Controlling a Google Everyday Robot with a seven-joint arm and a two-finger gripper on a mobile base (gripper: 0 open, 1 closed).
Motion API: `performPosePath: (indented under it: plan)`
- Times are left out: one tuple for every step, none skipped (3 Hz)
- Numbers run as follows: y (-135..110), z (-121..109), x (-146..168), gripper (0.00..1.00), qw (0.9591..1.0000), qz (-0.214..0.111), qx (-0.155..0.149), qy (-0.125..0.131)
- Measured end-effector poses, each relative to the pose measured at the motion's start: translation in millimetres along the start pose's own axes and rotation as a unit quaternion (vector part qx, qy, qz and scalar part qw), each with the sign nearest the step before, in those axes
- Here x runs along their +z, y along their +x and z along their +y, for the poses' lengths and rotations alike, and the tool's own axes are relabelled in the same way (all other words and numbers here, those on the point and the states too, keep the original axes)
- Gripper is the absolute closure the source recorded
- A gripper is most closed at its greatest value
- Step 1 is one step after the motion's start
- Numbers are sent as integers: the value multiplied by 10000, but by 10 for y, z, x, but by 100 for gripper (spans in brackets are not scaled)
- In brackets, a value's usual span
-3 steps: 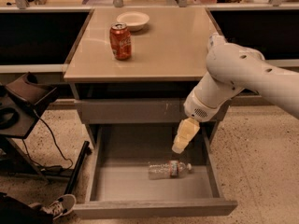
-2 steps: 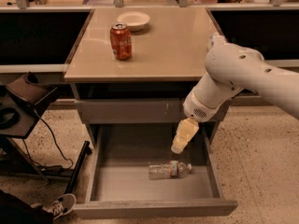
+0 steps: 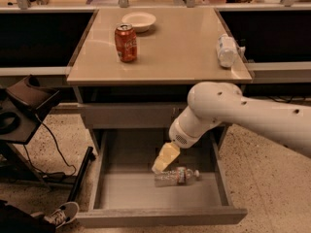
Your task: Pick water bottle from middle drawer and place on counter
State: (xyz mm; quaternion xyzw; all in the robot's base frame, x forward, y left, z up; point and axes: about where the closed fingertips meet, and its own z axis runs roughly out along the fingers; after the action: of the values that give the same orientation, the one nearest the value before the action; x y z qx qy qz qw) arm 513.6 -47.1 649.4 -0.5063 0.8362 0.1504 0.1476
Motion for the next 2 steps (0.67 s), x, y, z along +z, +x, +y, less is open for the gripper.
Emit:
performPosePath:
  plan:
    - [-83,-133,401,0,9982,99,53,584]
    - [-290,-281,563,0,9949,-14,15,1012]
